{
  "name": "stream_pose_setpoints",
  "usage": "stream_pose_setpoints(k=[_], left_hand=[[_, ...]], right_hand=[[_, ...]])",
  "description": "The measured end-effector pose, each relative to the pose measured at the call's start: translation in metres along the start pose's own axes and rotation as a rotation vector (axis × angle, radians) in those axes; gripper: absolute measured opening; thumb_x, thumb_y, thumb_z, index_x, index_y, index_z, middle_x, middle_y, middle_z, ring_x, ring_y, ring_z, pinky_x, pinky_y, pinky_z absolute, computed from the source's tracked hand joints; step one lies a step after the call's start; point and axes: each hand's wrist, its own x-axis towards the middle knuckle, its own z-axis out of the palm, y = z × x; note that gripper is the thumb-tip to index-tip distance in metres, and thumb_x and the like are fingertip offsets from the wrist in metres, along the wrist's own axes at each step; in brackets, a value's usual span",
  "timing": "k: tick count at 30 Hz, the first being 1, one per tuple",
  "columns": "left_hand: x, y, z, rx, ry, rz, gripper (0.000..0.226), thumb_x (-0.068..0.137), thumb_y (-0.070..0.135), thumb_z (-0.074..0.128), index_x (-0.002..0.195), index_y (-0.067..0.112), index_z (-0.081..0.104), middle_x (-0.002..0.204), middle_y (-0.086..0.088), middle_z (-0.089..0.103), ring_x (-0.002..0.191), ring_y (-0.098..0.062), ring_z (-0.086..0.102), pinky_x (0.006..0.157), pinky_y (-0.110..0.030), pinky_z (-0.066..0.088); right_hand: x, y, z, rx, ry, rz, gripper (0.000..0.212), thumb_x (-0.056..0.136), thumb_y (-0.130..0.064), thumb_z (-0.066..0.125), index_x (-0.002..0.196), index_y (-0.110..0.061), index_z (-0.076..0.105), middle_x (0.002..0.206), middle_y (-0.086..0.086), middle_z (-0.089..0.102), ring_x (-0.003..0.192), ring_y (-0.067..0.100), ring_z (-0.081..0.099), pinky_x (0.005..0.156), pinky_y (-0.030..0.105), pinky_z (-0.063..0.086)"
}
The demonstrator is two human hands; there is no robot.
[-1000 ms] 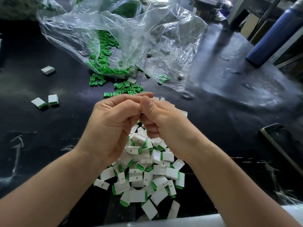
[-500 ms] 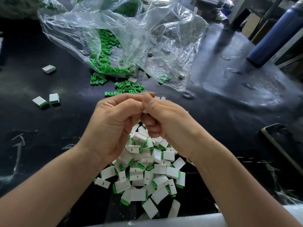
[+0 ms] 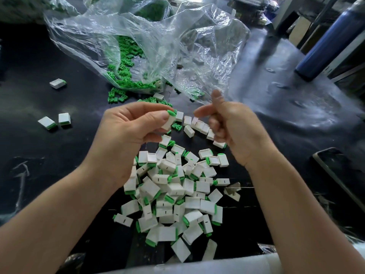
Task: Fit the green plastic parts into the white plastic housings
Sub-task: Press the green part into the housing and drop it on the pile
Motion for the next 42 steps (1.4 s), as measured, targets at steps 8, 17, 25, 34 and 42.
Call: stream_pose_setpoints(k=[8, 17, 25, 34, 42], left_hand=[[-0.006, 0.003, 0.003, 0.227, -0.071, 0.038, 0.037, 0.062, 0.045, 0.061, 0.058, 0.009, 0.070, 0.047, 0.000, 0.057, 0.045, -0.006, 0.049, 0.046, -0.013, 0.041], [-0.001, 0.001, 0.002, 0.192, 0.061, 0.012, 0.034, 0.066, 0.044, 0.058, 0.059, 0.012, 0.068, 0.048, 0.001, 0.059, 0.044, -0.004, 0.050, 0.047, -0.014, 0.043], [0.002, -0.006, 0.000, 0.235, 0.090, -0.002, 0.006, 0.080, 0.020, 0.065, 0.077, 0.022, 0.069, 0.066, 0.006, 0.069, 0.060, -0.005, 0.058, 0.052, -0.014, 0.047], [0.002, -0.008, -0.001, 0.300, 0.024, -0.026, 0.020, 0.076, 0.003, 0.070, 0.077, 0.023, 0.069, 0.065, 0.004, 0.070, 0.056, -0.003, 0.060, 0.056, -0.018, 0.052], [0.004, -0.010, -0.002, 0.221, 0.111, -0.035, 0.013, 0.078, 0.001, 0.067, 0.075, 0.013, 0.067, 0.059, 0.001, 0.069, 0.054, -0.009, 0.063, 0.053, -0.023, 0.054]], right_hand=[[0.014, 0.013, -0.012, -0.307, 0.284, -0.050, 0.024, 0.092, -0.030, 0.056, 0.070, -0.022, 0.062, 0.046, -0.015, 0.050, 0.043, -0.002, 0.042, 0.052, 0.015, 0.034], [0.010, 0.026, 0.012, -0.896, 0.196, -0.258, 0.016, 0.082, -0.033, 0.066, 0.093, -0.022, 0.065, 0.076, -0.010, 0.052, 0.073, 0.008, 0.049, 0.070, 0.024, 0.035], [0.008, 0.024, 0.015, -0.708, 0.153, -0.252, 0.002, 0.081, -0.022, 0.068, 0.080, -0.022, 0.068, 0.065, -0.013, 0.059, 0.062, -0.001, 0.053, 0.064, 0.014, 0.044], [-0.005, 0.020, 0.035, -0.469, -0.024, -0.327, 0.011, 0.082, -0.017, 0.070, 0.092, -0.013, 0.072, 0.071, -0.010, 0.063, 0.064, 0.000, 0.056, 0.065, 0.021, 0.049], [0.004, 0.025, 0.025, -0.736, 0.165, -0.309, 0.016, 0.089, -0.018, 0.059, 0.099, -0.018, 0.072, 0.093, 0.001, 0.069, 0.086, 0.017, 0.061, 0.084, 0.035, 0.048]])
